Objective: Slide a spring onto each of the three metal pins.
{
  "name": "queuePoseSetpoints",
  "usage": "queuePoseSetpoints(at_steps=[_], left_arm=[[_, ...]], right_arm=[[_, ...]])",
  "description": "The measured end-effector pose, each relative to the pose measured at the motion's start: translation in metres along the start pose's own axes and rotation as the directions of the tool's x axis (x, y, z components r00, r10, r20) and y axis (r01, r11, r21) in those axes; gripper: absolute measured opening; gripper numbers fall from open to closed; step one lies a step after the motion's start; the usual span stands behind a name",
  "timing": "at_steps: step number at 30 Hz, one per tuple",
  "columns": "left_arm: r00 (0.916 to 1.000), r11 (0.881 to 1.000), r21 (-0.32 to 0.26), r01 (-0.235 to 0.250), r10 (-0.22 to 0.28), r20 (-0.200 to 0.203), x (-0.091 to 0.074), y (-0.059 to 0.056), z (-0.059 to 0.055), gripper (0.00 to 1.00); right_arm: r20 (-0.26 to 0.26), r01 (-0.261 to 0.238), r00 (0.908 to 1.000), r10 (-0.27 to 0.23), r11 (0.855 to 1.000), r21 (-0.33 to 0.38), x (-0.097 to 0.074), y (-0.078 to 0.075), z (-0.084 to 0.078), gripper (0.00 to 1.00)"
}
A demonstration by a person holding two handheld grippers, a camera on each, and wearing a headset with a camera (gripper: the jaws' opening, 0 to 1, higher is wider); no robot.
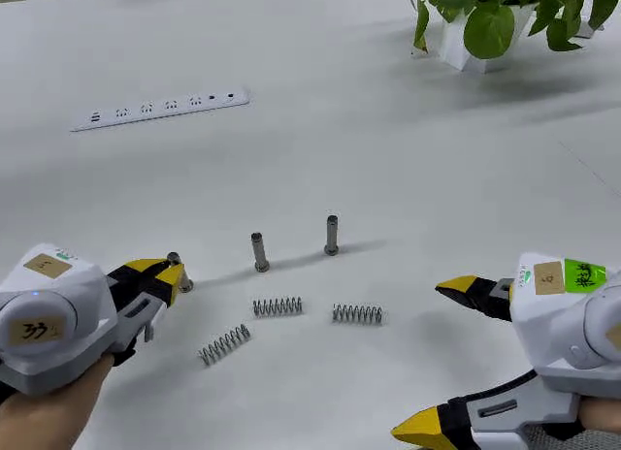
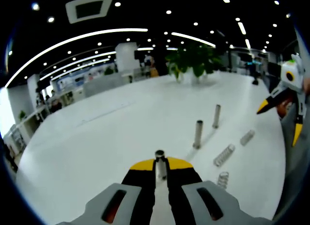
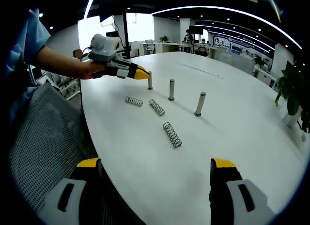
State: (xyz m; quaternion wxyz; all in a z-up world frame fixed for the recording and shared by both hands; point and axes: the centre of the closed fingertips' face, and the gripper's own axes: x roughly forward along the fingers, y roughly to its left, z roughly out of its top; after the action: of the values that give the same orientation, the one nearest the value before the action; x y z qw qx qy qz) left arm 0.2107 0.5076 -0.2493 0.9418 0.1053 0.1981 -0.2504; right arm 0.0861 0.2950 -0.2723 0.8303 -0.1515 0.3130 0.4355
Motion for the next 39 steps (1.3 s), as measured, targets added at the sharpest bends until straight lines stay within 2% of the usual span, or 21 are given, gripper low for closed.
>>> queuePoseSetpoints(at_steps=[17,39], left_arm=[[1.0,1.0,0.01,-0.007,0.007,0.004,-0.001,-0.001,-0.0009,0.08],[1.0,1.0,-0.019,0.004,-0.004,0.001,-0.001,-0.0018,-0.004,0.1]], right_arm=[[0.0,0.0,1.0,0.0,1.0,-0.002,-0.0004,0.0003,0.0001,0.93],[-0.008,-0.002,1.0,0.002,1.0,-0.005,0.0006,0.0009,-0.001,0.94]])
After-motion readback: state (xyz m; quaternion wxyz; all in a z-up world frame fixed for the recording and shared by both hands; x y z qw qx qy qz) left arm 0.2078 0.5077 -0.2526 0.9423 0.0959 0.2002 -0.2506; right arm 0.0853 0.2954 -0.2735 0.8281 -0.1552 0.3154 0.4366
